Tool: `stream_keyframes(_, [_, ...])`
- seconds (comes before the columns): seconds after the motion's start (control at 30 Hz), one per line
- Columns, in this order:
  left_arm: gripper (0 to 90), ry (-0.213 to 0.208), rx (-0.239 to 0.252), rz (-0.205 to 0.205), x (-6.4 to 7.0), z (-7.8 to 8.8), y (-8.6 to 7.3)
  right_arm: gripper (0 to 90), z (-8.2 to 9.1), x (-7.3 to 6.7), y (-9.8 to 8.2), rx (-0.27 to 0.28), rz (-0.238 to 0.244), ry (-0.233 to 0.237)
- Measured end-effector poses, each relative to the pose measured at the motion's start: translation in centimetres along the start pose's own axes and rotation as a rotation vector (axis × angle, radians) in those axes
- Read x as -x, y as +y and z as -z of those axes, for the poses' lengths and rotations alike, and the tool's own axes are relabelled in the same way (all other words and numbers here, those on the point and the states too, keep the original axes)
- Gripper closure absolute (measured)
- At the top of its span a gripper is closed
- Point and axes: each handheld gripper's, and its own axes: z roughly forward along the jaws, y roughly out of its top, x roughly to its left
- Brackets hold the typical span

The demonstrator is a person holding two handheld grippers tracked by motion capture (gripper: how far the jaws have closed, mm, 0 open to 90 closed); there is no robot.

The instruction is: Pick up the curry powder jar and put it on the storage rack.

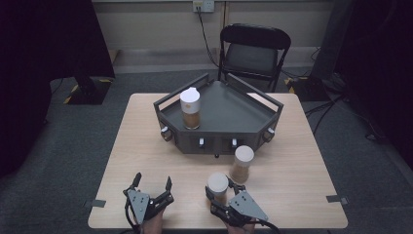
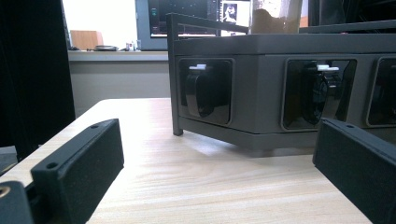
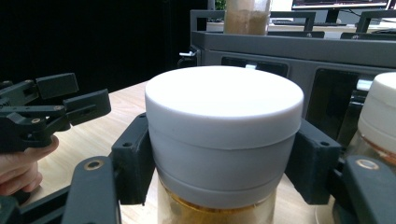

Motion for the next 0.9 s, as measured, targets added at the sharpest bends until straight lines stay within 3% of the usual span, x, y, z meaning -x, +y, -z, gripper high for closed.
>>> stream_keyframes(0.17, [1.4,-0.001,0.001,0.0,0.0,0.0,0.0,33.6,-0.3,0.0,0.6,-0.015,0.017,-0.004])
stream_keyframes(0.9, [1.2,-0.007,0.0,0.0,-0.1,0.0,0.0,33.6,-0.9,1.1,2.8,-0.042,0.002,0.005])
